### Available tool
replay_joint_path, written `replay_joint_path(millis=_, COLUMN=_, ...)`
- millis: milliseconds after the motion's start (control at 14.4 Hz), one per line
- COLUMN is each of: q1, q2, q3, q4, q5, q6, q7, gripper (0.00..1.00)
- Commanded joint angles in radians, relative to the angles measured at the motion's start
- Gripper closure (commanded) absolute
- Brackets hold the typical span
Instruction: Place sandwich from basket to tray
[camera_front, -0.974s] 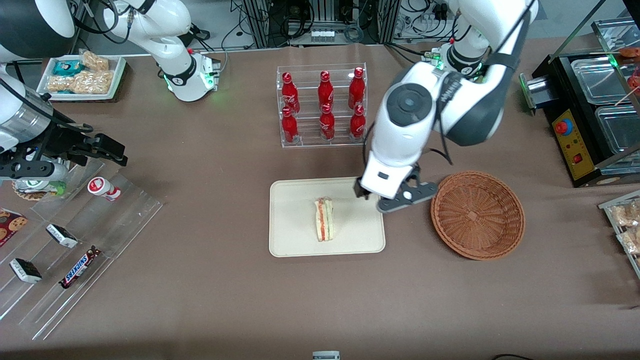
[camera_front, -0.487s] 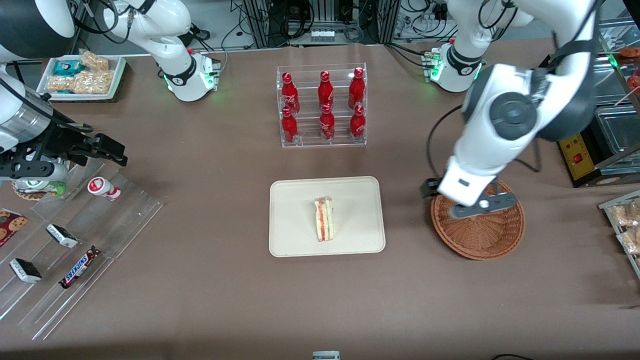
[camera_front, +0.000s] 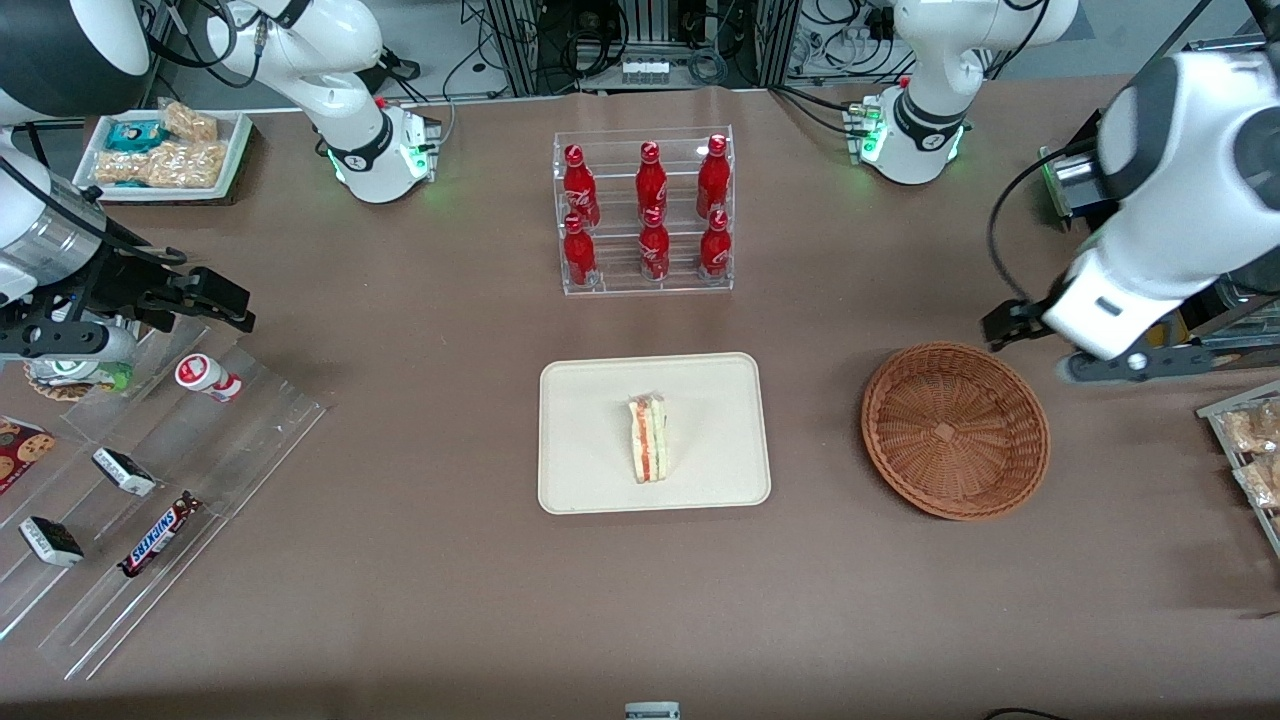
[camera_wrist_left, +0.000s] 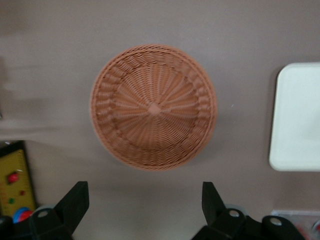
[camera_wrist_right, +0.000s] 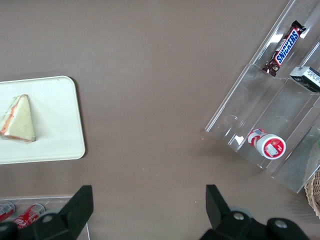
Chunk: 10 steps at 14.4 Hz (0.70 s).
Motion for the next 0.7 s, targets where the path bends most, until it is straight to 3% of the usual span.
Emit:
replay_joint_path(millis=0, q1=0.029, q2=-0.036, q3=-0.011, q4=0.056, q5=-0.016, q6=-0.079, q7=0.139, gripper=0.00)
replay_joint_path(millis=209, q1=0.029, q2=-0.037, q3=0.031, q4=0.136, q5=-0.018, q6=-0.151, q7=0.228, gripper=0.00)
replay_joint_path(millis=348, q1=0.029, q2=-0.036, q3=0.065, q4=0.155, q5=-0.062, q6=-0.148, q7=0.288, gripper=0.00)
replay_joint_path(millis=626, q1=0.027, q2=-0.028, q3=0.084, q4=0.172, q5=-0.085, q6=-0.159, q7=0.279, gripper=0.00)
